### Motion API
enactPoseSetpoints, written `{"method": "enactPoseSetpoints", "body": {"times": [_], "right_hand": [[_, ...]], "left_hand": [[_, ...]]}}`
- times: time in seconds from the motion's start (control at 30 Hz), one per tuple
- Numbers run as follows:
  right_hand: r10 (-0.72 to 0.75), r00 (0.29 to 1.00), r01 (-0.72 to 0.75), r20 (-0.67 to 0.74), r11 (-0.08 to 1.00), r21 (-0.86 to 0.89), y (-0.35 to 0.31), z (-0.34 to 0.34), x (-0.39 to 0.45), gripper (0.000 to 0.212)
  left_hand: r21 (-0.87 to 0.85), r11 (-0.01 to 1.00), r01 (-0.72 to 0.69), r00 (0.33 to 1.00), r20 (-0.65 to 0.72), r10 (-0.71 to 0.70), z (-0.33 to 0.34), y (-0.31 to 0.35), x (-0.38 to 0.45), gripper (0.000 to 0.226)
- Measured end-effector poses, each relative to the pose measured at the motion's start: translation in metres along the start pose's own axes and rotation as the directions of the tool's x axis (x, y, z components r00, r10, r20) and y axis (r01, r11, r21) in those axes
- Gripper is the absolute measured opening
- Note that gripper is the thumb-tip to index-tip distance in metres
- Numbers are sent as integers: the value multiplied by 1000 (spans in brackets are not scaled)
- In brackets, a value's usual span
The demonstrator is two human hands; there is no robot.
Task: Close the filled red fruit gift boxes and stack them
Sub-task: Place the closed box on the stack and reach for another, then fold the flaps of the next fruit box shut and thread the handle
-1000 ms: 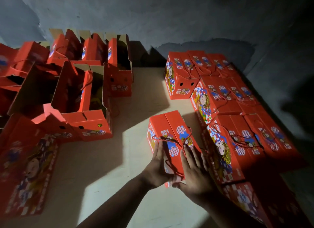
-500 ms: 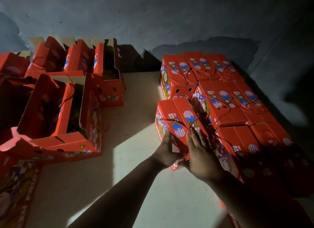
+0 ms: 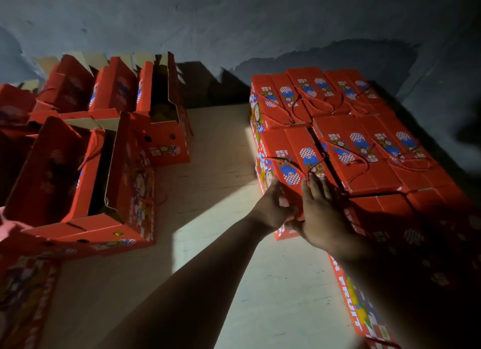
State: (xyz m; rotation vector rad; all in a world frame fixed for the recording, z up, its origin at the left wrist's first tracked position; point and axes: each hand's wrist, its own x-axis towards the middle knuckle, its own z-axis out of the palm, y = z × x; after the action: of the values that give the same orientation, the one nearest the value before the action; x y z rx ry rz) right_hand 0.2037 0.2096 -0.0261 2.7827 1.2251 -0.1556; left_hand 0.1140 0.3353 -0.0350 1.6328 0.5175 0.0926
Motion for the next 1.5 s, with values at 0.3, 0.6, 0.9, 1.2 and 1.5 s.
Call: {"method": "enactPoseSetpoints", "body": {"times": [0.3, 0.6, 0.9, 1.2, 1.5], "right_hand": [[50, 999, -50, 7, 998, 22, -3, 11, 5, 134], [66, 998, -66, -3, 997, 49, -4, 13, 3, 150], [13, 999, -16, 32, 998, 66, 6, -2, -19, 141], [-90, 992, 107, -90, 971, 212, -18, -31, -63, 135], [-104, 985, 152, -137, 901, 406, -73, -61, -105, 103]], "left_hand": [[490, 870, -50, 980, -144, 137, -32, -13, -41, 69], [647, 602, 469, 588, -737, 333, -188, 20, -115, 91], [326, 705, 629, 505, -862, -52, -239, 4, -143, 23], [411, 690, 596, 595, -803, -36, -228, 6, -165, 41], [567, 648, 508, 696, -714, 78, -182, -13, -231, 38]]}}
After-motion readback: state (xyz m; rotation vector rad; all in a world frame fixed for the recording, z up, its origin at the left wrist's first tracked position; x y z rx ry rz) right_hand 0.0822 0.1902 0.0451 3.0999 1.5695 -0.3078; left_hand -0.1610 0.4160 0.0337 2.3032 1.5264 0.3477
